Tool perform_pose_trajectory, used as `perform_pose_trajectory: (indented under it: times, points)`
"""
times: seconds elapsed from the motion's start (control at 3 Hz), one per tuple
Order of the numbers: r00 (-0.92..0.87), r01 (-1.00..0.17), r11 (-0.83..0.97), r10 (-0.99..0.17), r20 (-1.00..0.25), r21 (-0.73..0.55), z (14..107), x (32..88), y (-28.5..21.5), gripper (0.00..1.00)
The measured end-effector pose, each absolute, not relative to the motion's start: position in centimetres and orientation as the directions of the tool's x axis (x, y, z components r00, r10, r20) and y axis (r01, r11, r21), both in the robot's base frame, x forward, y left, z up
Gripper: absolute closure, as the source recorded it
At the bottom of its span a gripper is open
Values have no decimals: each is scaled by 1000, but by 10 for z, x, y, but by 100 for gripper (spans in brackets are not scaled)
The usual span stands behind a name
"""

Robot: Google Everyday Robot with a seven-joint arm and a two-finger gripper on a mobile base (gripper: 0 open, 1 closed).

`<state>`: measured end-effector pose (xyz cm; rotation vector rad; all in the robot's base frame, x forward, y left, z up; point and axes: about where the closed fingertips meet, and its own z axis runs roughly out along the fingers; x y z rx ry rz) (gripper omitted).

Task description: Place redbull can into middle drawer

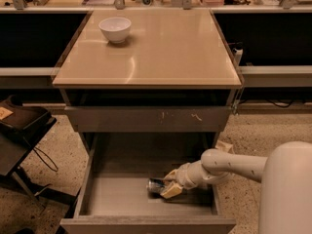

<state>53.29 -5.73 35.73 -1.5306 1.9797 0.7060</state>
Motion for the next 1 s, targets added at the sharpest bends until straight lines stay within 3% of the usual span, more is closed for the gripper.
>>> perform_pose_trajectory:
  times: [0.67,1.0]
  points:
    - [-213,-972,219,-692,-689,81,357,533,-57,12]
    - [-213,-972,219,-692,-689,81,357,533,-57,0]
